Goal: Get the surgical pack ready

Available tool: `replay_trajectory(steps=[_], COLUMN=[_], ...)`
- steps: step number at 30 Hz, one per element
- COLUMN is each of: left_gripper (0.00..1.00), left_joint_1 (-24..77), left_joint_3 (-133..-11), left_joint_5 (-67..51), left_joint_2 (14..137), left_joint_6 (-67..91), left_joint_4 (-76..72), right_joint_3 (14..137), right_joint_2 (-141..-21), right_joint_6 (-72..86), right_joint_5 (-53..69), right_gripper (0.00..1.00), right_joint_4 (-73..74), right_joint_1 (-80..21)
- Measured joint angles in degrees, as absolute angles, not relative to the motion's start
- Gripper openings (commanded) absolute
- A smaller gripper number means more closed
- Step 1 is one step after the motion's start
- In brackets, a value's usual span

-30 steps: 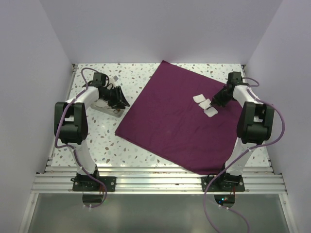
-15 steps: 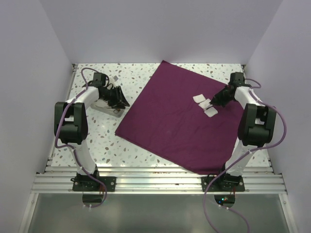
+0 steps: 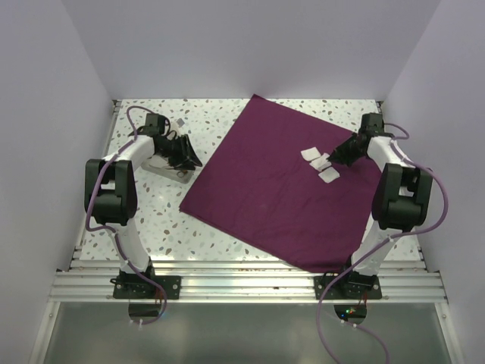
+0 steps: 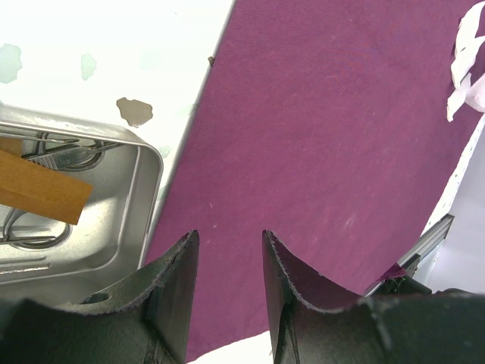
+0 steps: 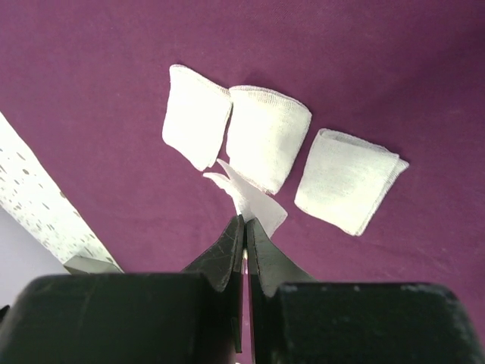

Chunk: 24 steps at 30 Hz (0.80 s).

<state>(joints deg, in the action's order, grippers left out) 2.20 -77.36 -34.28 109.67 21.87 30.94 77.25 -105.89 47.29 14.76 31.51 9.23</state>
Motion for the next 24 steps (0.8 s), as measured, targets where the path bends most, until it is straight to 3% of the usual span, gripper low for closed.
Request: replay_trajectory(steps=[24], left_gripper=[0.43], left_joint_1=[1.93], left_joint_3=[-78.32], left_joint_5=[-34.28], left_joint_2=[110.59], left_joint_6=[21.87], left_joint_4=[30.96], right_joint_3=[74.5], right_joint_2=[-108.01], right_joint_6=[46.98], right_joint_5=[16.01], right_gripper=[0.01], right_joint_4=[29.06], right_joint_1=[11.92])
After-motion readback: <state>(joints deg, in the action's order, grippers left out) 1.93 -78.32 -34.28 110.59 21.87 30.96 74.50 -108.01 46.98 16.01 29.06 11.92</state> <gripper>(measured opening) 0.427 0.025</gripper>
